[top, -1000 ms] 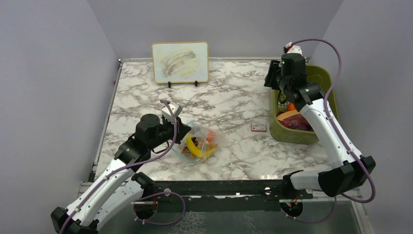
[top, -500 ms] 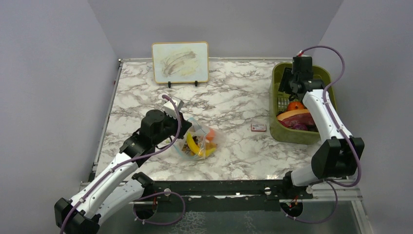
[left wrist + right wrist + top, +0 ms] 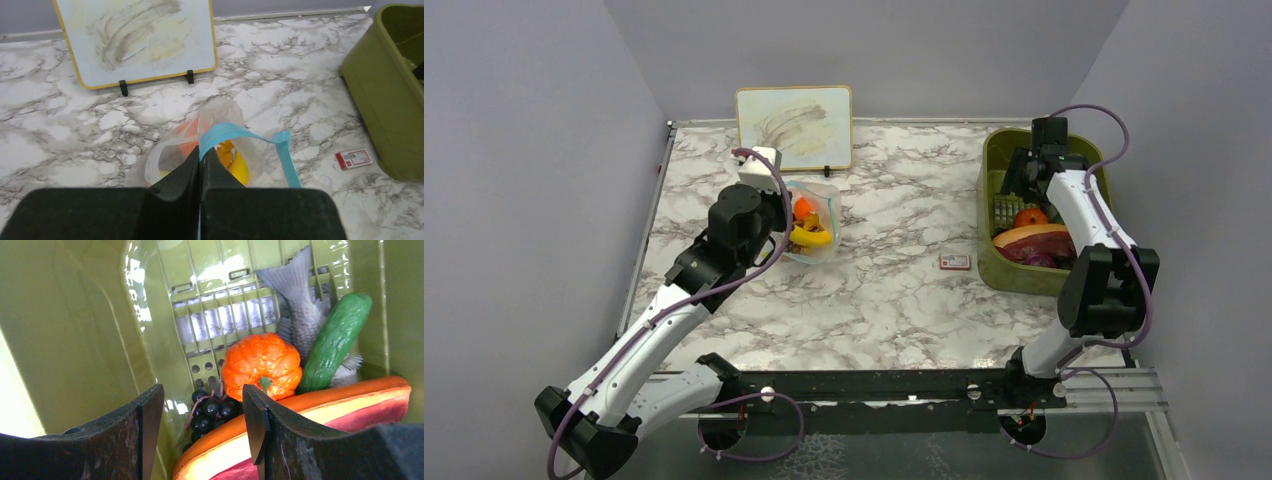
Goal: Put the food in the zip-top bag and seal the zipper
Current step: Pick up the fake fruit from the bin, then place the fake fruit in the zipper food storage bag.
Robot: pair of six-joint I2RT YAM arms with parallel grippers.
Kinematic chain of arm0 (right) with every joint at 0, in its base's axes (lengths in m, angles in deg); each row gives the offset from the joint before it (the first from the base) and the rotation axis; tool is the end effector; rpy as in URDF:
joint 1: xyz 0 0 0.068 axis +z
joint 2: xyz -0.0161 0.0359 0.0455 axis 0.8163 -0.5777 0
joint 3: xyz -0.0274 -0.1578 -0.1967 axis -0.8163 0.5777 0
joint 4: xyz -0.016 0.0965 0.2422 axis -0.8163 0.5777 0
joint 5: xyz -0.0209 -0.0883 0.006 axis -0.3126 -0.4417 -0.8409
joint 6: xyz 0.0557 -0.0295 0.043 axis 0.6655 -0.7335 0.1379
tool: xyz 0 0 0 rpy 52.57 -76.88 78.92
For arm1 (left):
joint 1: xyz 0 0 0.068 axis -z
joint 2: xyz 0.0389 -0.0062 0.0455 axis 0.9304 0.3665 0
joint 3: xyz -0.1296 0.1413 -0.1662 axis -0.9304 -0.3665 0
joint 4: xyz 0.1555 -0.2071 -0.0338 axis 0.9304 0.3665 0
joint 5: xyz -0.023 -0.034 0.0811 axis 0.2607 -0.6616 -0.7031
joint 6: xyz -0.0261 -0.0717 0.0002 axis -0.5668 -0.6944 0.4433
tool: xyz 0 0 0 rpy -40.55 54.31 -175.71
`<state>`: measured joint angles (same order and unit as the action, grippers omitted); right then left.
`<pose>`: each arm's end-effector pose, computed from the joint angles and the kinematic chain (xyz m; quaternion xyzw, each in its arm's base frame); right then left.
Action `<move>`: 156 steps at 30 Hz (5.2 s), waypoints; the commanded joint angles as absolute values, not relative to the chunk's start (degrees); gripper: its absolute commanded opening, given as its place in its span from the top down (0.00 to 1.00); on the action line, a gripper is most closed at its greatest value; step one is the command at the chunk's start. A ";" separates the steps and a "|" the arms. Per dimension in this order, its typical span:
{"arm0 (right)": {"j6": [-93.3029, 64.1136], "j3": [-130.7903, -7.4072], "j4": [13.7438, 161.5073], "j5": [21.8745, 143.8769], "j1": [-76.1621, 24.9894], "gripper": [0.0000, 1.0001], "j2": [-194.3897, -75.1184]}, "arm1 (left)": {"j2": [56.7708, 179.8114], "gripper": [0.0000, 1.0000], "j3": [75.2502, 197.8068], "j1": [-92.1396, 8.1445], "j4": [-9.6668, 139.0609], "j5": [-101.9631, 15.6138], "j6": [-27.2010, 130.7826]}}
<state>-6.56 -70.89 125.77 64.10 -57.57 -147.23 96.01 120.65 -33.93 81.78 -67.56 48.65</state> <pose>0.3649 -0.0308 0.2344 0.1750 0.9331 -0.0606 0.3083 0.2142 -0.1257 0.3544 0.0453 0.7722 -0.1613 0.6129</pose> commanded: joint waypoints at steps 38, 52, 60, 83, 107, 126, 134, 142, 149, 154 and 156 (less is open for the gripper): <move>30.23 -87.54 146.45 62.23 -68.25 0.44 -157.71 | 99.11 1.00 109.17 -33.69 87.94 -59.62 35.42; 0.33 -86.85 138.50 64.20 -68.25 0.23 -161.38 | 99.39 1.00 109.46 -33.69 87.84 -60.51 36.33; -12.04 -83.73 135.00 70.26 -68.25 0.17 -162.77 | 100.28 1.00 109.80 -33.69 87.80 -60.26 36.38; -20.01 -83.71 138.18 75.50 -68.19 0.32 -165.97 | 100.28 1.00 109.80 -33.69 87.78 -59.66 35.75; -9.28 -85.08 134.03 76.73 -66.23 0.54 -151.39 | 96.88 1.00 112.82 -33.70 88.89 -57.96 33.70; -1.82 -72.47 128.67 76.22 -48.32 0.57 -128.73 | 93.60 1.00 113.41 -33.67 87.00 -48.98 38.22; 3.18 -68.22 123.81 81.52 -34.67 0.57 -121.77 | 96.13 1.00 119.57 -33.69 91.07 -48.52 38.51; 8.36 -65.24 117.40 80.53 -16.53 0.57 -122.66 | 99.21 1.00 122.61 -33.69 92.28 -46.84 33.40; 11.53 -63.60 110.74 81.00 -6.81 0.57 -122.79 | 101.25 1.00 123.98 -33.69 92.31 -45.07 31.45; 13.39 -62.95 106.66 80.55 -2.70 0.57 -124.23 | 101.94 1.00 125.07 -33.69 92.38 -43.43 30.51; 13.68 -63.02 106.29 79.56 -1.40 0.57 -125.56 | 101.95 1.00 125.25 -33.69 92.37 -43.16 30.27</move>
<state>11.65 -63.66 111.48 80.47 -3.69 -123.43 102.11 122.77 -33.86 92.62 -45.83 31.82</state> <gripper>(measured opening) 0.701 0.012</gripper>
